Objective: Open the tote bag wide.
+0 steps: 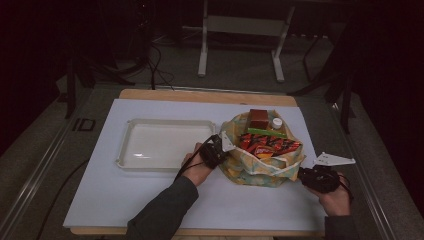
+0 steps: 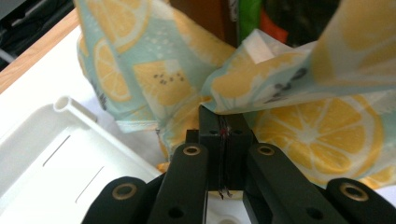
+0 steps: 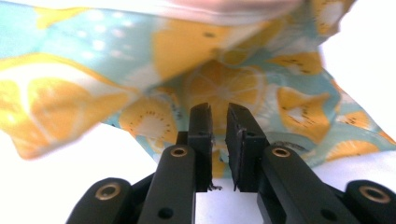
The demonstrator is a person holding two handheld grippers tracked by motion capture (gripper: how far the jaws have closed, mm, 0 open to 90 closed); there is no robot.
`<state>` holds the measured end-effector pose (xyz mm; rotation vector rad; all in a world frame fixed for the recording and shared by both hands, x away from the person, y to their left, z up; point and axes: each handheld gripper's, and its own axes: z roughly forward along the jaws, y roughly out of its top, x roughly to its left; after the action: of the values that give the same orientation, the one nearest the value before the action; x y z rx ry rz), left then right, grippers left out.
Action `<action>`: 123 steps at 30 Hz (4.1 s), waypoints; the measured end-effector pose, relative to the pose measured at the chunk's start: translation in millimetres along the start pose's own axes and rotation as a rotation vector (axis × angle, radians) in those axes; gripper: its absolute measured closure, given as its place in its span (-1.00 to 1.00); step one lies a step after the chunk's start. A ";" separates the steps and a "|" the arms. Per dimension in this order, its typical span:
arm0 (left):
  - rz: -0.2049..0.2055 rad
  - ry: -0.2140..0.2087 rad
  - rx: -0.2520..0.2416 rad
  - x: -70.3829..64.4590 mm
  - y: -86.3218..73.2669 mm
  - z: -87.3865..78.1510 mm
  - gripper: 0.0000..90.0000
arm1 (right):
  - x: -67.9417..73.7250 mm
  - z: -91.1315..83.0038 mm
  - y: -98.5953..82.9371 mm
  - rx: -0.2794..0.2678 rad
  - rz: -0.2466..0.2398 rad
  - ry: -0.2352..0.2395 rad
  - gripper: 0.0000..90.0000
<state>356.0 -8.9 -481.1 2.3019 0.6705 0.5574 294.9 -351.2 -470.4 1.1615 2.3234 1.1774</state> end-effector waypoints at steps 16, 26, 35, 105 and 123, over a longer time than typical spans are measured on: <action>-0.036 0.006 -0.010 8.6 -7.5 -2.3 0.95 | 2.9 -41.8 5.5 -0.098 0.024 -0.003 0.30; -0.041 0.006 -0.016 8.4 -7.6 -2.2 0.94 | 20.6 -43.7 29.6 -0.137 -0.022 0.025 -0.14; -0.044 0.011 -0.019 10.3 -9.5 -4.2 0.92 | 27.8 -39.0 45.4 -0.191 -0.012 -0.023 -0.50; -0.079 -0.121 -0.176 -1.1 -1.9 -47.3 0.20 | 18.3 1.4 27.0 -0.033 -0.040 0.009 0.12; -0.102 -0.048 0.060 -18.4 -8.1 15.2 0.30 | 3.7 39.2 9.2 0.109 -0.001 -0.110 0.35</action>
<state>347.5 -21.9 -500.9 2.3139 0.7856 0.4384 319.5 -323.9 -487.4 1.2290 2.3291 0.9710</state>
